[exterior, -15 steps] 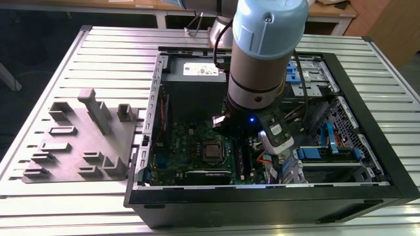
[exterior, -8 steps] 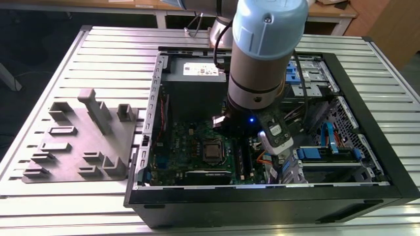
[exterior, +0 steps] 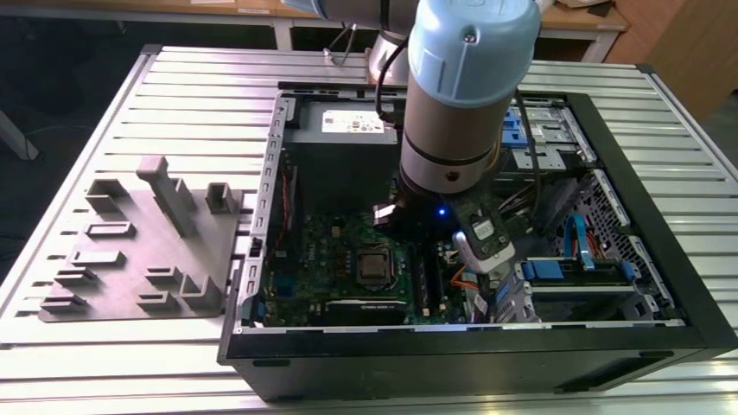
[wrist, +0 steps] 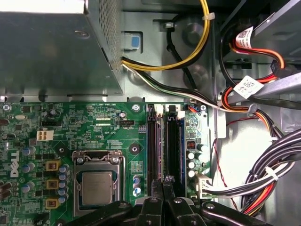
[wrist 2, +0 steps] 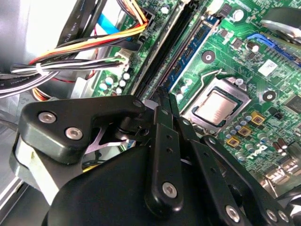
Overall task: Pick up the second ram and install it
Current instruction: 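Insert the second ram into the second slot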
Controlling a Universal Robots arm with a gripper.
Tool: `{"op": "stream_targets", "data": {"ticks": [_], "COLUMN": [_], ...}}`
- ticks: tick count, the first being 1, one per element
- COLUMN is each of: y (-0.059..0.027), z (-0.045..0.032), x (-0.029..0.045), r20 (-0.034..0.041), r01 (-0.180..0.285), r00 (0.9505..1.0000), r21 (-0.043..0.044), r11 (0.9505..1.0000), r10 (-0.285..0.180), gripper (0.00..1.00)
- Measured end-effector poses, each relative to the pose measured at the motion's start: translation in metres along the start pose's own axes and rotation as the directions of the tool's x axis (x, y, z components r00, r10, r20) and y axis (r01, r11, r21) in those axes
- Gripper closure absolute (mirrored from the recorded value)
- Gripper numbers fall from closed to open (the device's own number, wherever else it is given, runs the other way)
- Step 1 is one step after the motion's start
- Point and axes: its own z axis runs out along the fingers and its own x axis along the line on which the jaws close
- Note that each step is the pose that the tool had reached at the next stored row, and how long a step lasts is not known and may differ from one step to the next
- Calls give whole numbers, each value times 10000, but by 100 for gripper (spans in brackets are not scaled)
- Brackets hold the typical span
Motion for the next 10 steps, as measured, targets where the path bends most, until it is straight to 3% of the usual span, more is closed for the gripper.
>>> {"op": "stream_targets", "data": {"ticks": [10], "y": [1], "z": [17], "x": [1], "r20": [2], "r01": [-21], "r00": [10000], "r21": [3], "r11": [10000], "r10": [21], "gripper": [92]}}
